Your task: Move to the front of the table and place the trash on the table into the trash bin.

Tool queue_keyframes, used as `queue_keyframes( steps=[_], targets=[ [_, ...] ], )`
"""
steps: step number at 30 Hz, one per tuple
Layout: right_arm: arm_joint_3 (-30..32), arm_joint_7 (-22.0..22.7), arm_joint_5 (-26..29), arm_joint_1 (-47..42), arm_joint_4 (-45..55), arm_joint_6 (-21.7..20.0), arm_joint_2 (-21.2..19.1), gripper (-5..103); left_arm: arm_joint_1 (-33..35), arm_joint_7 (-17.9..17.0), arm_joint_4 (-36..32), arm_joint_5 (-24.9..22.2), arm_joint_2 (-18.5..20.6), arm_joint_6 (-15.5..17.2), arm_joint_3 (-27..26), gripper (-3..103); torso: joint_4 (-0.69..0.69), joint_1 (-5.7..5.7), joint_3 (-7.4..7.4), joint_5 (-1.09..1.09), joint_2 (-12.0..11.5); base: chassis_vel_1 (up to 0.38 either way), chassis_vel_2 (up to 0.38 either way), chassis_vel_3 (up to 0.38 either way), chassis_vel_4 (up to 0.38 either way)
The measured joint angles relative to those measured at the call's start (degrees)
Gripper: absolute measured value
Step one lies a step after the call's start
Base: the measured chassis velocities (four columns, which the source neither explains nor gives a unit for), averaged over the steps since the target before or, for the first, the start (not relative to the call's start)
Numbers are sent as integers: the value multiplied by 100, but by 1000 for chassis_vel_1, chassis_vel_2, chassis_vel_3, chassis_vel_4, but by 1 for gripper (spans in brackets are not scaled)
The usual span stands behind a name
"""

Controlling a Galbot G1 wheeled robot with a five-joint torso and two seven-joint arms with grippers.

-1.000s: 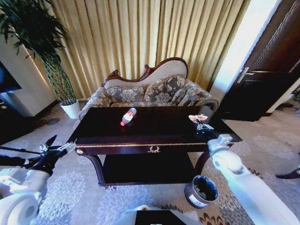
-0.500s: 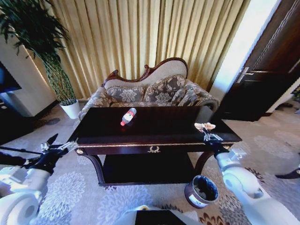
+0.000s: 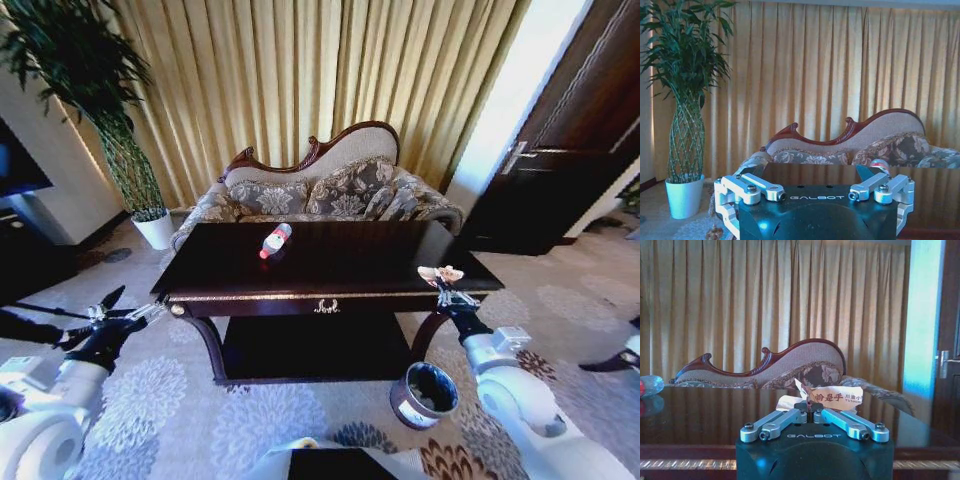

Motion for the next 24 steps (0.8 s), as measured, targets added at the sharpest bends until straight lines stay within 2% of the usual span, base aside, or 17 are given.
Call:
queue_keyframes(
  steps=[4, 10, 19, 24],
  targets=[
    [-67, 0, -191, 12, -146, 190, 33, 2, 16, 0, -30, 25, -31, 4, 17, 100, 0, -3, -1, 0, 1, 268, -260, -268, 253],
    [-257, -6, -342, 44, -381, 247, 66, 2, 14, 7, -38, 34, -70, 8, 23, 100, -1, -6, -4, 0, 5, 176, -144, -162, 161],
    [-583, -68, -424, 370, -1320, 246, 38, 2, 97, 105, -83, 48, -160, -7, -14, 100, 2, 7, 4, 1, -5, -17, 15, 21, -18],
    [-837, -74, -408, 720, -2293, 110, 69, 2, 76, 118, -122, 48, -201, -12, 3, 100, 0, 1, 0, 2, -2, -12, 12, 11, -9]
  ],
)
